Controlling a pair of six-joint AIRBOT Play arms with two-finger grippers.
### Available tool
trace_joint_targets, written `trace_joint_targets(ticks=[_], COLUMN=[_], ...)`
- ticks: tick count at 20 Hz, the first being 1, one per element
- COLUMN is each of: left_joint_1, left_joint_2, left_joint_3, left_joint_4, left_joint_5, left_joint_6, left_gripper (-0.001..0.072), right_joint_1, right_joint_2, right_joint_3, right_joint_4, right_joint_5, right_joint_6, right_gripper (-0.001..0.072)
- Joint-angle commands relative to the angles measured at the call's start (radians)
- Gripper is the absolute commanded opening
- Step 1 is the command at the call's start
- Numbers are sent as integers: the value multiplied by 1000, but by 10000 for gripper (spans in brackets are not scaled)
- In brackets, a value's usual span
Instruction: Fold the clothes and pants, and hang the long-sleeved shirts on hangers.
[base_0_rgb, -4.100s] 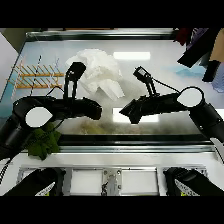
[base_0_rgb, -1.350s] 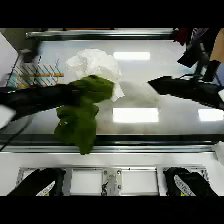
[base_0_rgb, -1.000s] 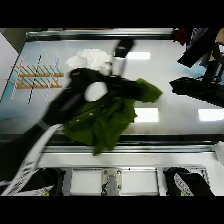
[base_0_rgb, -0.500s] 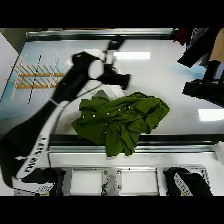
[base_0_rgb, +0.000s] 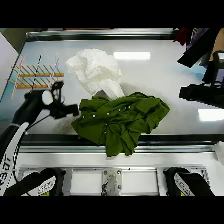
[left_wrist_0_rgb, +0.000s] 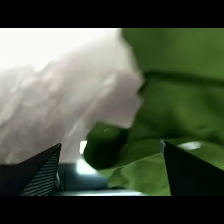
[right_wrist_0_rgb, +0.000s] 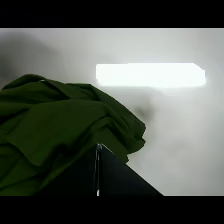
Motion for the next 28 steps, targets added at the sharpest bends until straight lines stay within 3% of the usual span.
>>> trace_joint_targets(ticks=[1, 3, 8, 9, 10, 11, 14, 15, 16, 20, 21, 22, 24, 25, 26, 28], left_joint_1=[120, 135, 67, 54, 41, 31, 16, 16, 16, 18, 18, 18, 27, 46, 73, 137], left_joint_2=[47, 18, -99, -116, -127, -134, -138, -138, -138, -138, -138, -136, -93, -46, 15, 159], left_joint_3=[-206, -249, -212, -192, -175, -161, -148, -148, -148, -148, -148, -148, -148, -142, -118, -23], left_joint_4=[-146, -255, -371, -372, -372, -372, -372, -372, -372, -373, -374, -373, -362, -363, -361, -361], left_joint_5=[55, 89, 144, 143, 143, 146, 148, 144, 143, 138, 138, 137, 137, 129, 93, -2], left_joint_6=[116, 190, 242, 241, 240, 240, 239, 240, 239, 239, 239, 239, 239, 239, 239, 240], left_gripper=[720, 720, 720, 658, 484, 390, 336, 114, 18, 19, 19, 18, 19, 18, 18, 18], right_joint_1=[0, 0, -45, -64, -79, -80, -36, -12, 21, 126, 140, 146, 145, 143, 137, 129], right_joint_2=[-63, -87, -93, -98, -106, -117, -174, -198, -229, -318, -330, -335, -327, -314, -294, -246], right_joint_3=[-5, -27, -246, -305, -364, -411, -511, -522, -523, -521, -521, -521, -500, -465, -401, -206], right_joint_4=[2, 0, 7, 31, 79, 126, 288, 336, 372, 418, 418, 418, 412, 383, 332, 193], right_joint_5=[56, 85, 94, 83, 66, 43, -87, -127, -166, -283, -291, -294, -279, -252, -205, -84], right_joint_6=[-6, -6, 42, 49, 48, 45, 10, -9, -22, -34, -34, -34, -75, -82, -82, -82], right_gripper=[77, 692, 706, 706, 705, 706, 706, 706, 706, 706, 697, 570, 149, 48, 15, 13])
